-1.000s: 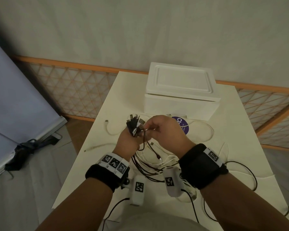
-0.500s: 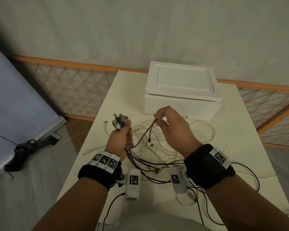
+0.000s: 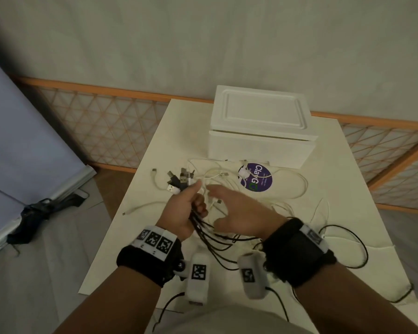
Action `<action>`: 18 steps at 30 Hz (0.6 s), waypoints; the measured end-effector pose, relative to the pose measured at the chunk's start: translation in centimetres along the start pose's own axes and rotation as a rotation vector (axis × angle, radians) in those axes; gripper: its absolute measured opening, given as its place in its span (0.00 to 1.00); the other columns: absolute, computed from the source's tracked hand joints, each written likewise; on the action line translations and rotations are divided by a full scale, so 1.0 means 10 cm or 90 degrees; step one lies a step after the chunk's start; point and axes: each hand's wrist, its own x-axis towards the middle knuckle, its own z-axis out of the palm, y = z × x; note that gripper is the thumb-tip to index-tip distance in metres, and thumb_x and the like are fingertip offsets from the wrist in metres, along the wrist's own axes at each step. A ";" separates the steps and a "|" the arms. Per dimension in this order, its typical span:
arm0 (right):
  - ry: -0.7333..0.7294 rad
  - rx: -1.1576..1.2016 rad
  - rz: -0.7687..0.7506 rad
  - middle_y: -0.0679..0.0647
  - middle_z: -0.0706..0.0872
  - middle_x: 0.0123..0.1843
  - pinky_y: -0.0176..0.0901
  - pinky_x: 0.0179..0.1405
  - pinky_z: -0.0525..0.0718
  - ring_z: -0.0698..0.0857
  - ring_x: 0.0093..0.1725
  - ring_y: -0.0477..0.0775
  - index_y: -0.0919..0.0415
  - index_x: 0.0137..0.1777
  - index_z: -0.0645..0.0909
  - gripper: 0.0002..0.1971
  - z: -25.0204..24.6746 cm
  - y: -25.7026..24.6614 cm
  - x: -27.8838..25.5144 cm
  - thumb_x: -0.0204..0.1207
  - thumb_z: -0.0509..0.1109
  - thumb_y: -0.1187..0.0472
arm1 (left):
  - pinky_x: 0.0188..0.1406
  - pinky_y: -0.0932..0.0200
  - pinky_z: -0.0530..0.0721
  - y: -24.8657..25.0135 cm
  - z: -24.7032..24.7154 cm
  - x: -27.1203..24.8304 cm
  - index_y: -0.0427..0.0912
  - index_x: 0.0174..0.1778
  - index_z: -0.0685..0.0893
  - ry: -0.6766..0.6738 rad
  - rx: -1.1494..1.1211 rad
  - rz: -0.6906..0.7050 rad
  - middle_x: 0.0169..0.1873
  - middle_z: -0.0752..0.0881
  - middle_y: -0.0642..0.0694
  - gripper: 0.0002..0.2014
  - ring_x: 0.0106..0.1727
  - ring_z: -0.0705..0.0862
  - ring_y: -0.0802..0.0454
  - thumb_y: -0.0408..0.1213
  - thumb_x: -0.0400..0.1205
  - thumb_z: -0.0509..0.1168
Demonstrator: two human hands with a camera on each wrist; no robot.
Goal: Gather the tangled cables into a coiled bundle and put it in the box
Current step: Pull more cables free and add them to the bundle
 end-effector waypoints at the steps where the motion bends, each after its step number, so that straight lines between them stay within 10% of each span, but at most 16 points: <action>1: -0.011 0.004 -0.014 0.48 0.80 0.60 0.42 0.55 0.79 0.81 0.57 0.50 0.53 0.72 0.65 0.35 0.15 -0.02 0.06 0.66 0.75 0.58 | 0.18 0.63 0.67 -0.01 0.05 -0.05 0.44 0.21 0.69 -0.026 0.005 0.015 0.15 0.65 0.49 0.24 0.16 0.65 0.54 0.45 0.84 0.62; 5: -0.057 -0.001 0.011 0.47 0.83 0.35 0.37 0.33 0.76 0.82 0.33 0.47 0.59 0.52 0.74 0.10 0.47 0.10 0.10 0.75 0.69 0.57 | 0.14 0.66 0.61 0.02 0.00 -0.14 0.46 0.18 0.63 -0.032 -0.038 0.044 0.13 0.61 0.50 0.28 0.12 0.60 0.56 0.51 0.84 0.60; 13: 0.043 -0.333 0.081 0.50 0.85 0.50 0.46 0.48 0.78 0.82 0.54 0.54 0.50 0.50 0.79 0.06 0.01 0.82 -0.34 0.76 0.64 0.55 | 0.12 0.67 0.55 0.15 -0.69 -0.10 0.48 0.22 0.62 0.166 -0.201 0.041 0.15 0.59 0.53 0.26 0.12 0.55 0.57 0.52 0.84 0.61; 18: 0.081 -0.277 0.124 0.41 0.80 0.35 0.39 0.40 0.74 0.83 0.46 0.46 0.47 0.41 0.79 0.09 -0.31 1.25 -0.74 0.75 0.69 0.44 | 0.12 0.68 0.54 0.07 -0.88 -0.04 0.48 0.18 0.62 0.200 -0.203 -0.010 0.13 0.58 0.53 0.29 0.11 0.55 0.57 0.51 0.85 0.60</action>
